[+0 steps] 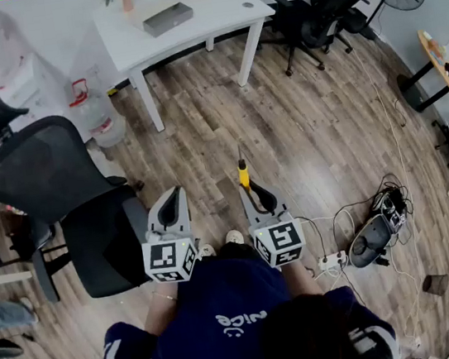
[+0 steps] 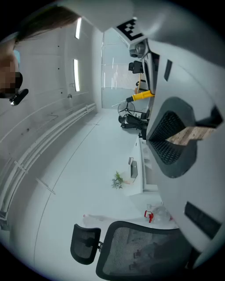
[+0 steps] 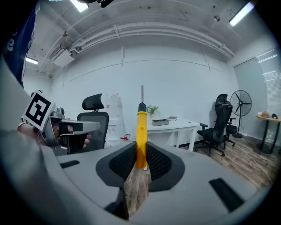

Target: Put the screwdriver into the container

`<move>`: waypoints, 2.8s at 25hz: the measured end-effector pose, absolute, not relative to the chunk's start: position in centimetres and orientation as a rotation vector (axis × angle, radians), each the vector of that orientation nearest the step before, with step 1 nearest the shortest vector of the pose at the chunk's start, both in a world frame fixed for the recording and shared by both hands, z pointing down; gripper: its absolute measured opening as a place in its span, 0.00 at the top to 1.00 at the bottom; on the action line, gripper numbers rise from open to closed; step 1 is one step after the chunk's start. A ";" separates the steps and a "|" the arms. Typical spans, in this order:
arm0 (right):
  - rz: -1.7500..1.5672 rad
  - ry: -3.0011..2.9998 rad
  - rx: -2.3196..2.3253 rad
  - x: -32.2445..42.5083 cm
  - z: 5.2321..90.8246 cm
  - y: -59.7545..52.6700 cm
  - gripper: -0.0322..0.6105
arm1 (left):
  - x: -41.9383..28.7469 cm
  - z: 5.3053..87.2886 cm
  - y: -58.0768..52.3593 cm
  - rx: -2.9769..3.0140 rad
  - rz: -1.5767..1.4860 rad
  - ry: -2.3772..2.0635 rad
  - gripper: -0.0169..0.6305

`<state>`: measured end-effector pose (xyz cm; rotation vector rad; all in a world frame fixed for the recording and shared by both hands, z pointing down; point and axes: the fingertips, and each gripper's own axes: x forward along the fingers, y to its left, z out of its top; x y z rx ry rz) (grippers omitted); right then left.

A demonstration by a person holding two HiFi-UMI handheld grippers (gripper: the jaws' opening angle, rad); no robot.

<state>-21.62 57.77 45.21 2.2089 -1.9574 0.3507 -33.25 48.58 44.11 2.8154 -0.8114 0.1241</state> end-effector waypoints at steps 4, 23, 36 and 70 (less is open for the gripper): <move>0.304 -1.925 2.217 -20.3 44.8 57.8 0.82 | -32.6 44.0 48.7 2.805 0.100 -0.820 0.95; 0.287 -1.984 2.226 -12.7 45.0 57.0 0.82 | -25.9 44.3 48.6 2.782 0.089 -0.875 0.95; 0.375 -1.906 2.272 -7.7 47.5 52.3 0.82 | -20.3 47.1 42.0 2.782 0.108 -0.787 0.95; 0.307 -2.006 2.107 -3.9 47.4 14.5 0.82 | -13.7 45.4 8.2 2.826 0.124 -0.791 0.95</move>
